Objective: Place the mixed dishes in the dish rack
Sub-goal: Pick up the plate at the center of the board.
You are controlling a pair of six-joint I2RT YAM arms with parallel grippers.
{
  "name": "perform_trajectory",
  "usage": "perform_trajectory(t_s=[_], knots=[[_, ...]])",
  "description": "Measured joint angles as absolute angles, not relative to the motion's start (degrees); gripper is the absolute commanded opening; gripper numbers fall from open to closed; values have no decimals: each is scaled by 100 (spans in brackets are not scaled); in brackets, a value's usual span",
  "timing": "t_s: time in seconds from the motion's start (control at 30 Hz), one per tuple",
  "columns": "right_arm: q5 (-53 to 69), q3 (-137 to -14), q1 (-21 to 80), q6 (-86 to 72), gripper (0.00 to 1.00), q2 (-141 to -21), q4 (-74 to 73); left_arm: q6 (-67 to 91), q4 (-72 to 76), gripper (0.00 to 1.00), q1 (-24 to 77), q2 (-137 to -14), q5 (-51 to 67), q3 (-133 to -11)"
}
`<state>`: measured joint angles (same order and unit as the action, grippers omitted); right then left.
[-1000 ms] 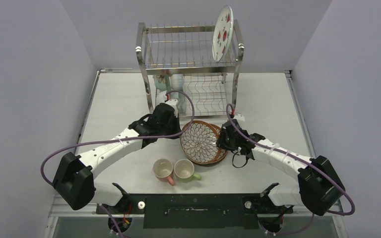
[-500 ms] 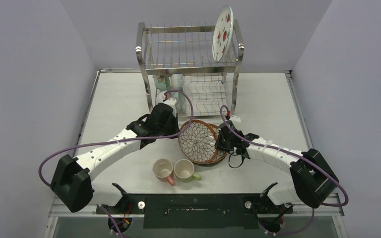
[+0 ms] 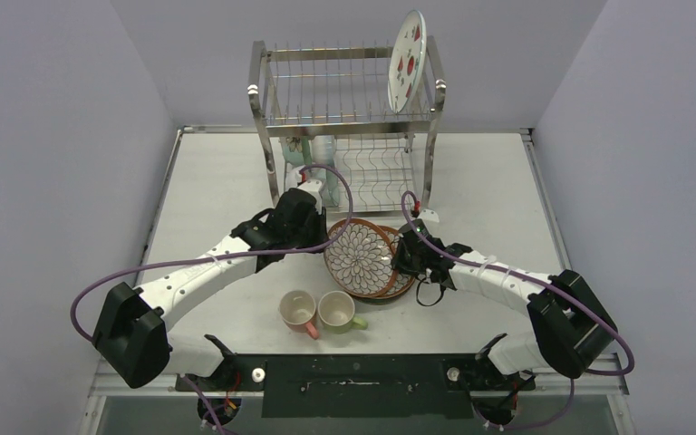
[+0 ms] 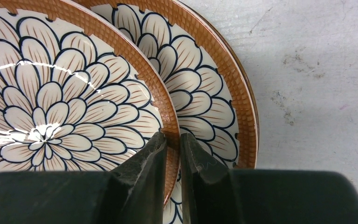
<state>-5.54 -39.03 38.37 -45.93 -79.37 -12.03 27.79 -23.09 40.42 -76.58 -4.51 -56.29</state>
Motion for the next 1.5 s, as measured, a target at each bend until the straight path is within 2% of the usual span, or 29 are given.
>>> perform_trajectory(t_s=[0.23, 0.43, 1.17, 1.37, 1.5], knots=[[-554, -3903, 3846, -4593, 0, -7940, -1109, 2781, -2311, 34, 4042, -7677, -449, -5627], [-558, -3903, 3868, -4591, 0, -7940, -1039, 2783, -2307, 41, 4042, -7738, -471, -5610], [-558, -3903, 3868, -4574, 0, -7940, -985, 2853, -2401, 52, 4045, -7994, -591, -5564], [-558, -3900, 3868, -4574, 0, -7940, -982, 3000, -2390, 52, 3986, -8221, -379, -5557], [-558, -3900, 3868, -4574, 0, -7940, -980, 3140, -2296, 48, 3763, -8241, -67, -5395]])
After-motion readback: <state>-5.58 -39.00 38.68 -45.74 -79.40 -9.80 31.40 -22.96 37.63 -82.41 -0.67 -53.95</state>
